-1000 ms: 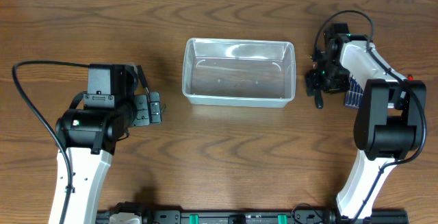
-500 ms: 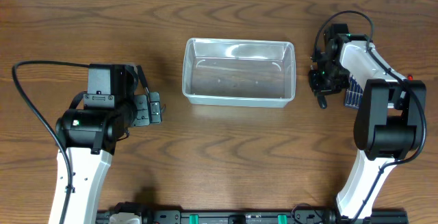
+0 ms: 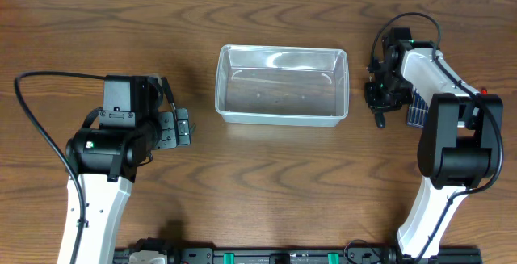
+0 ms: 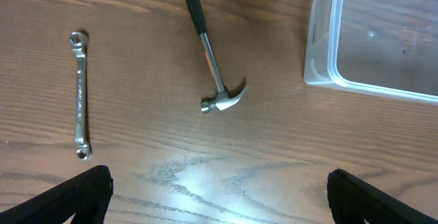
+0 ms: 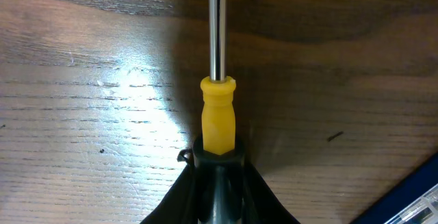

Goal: Pack container
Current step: 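Lower the right gripper and grasp the yellow-handled screwdriver, then carry the screwdriver into the clear container and release it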

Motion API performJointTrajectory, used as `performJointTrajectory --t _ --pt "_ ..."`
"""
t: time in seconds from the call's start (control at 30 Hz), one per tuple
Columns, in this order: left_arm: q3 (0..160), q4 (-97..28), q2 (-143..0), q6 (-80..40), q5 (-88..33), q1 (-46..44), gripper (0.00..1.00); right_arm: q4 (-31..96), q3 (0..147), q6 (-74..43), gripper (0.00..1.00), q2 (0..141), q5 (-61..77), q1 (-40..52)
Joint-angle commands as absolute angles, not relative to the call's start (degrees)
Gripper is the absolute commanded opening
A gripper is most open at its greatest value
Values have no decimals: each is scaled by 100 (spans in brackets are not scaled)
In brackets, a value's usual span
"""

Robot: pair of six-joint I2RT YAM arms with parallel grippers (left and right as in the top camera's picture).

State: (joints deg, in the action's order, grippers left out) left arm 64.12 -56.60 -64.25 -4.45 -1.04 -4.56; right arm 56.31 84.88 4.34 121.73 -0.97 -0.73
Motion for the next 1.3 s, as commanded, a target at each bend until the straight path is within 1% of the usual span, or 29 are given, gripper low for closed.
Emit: performJointTrajectory --t 0.0,0.13,0.3,0.5,0.57,0.67,0.77,0.93,1.0,1.27 --pt "6549 -5675 -6425 -368 -19 -456 98 5551 8272 322 1 12547 -294 -104" --pt "6549 -5675 -6425 -368 -19 -456 98 5826 8768 322 1 12418 -292 -104" --pt "6549 -5675 -6425 -368 -19 -456 98 6326 10005 370 1 11970 -287 23" --pt "6549 -5677 -6425 -368 -19 -456 98 6386 11185 1146 1 11496 -309 740" --pt "6549 -5677 -6425 -368 -19 -456 98 6390 11360 1820 1 11467 -196 1068" --pt "6549 -5677 -6425 -368 -19 -456 98 6479 11371 3275 1 11485 314 1647" --pt "6549 -5677 -6425 -368 -19 -456 98 6525 11251 4427 1 11601 519 2187" --pt "6549 -5677 -6425 -368 -19 -456 98 6514 10923 6073 1 11966 639 2753" --pt "6549 -5677 -6425 -368 -19 -456 98 6512 10794 6287 1 12189 716 2840" --pt "6549 -5680 -6425 -370 -19 -456 98 6626 10523 6069 1 13211 987 2882"
